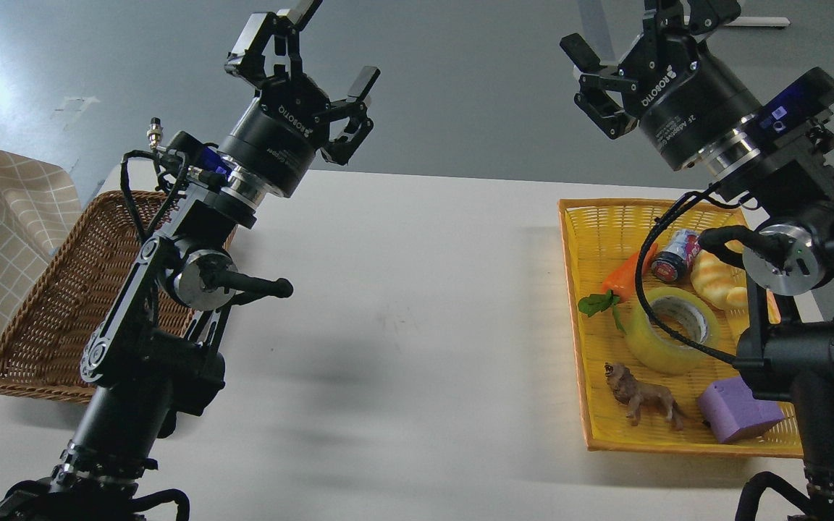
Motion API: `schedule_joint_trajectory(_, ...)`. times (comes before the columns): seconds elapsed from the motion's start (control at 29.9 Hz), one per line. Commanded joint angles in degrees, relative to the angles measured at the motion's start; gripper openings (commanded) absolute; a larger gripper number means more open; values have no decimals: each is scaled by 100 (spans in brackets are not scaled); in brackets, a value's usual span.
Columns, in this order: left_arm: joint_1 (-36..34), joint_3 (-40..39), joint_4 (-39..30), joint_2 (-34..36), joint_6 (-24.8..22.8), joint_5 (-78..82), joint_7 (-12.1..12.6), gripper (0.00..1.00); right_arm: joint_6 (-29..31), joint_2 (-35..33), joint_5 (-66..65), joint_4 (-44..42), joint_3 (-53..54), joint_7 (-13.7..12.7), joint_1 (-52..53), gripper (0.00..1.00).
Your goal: Place and transfer tape with both arms
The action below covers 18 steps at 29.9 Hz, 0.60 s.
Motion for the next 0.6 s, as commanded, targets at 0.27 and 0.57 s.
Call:
schedule_joint_trajectory(0.27, 0, 0, 37, 0, -15, -109, 8, 98, -7, 0, 42, 0, -27, -8, -23, 99)
schedule_joint_trajectory(0.57, 0, 9, 46, 0, 3, -109, 8, 98, -7, 0, 51, 9, -9, -8, -32, 99)
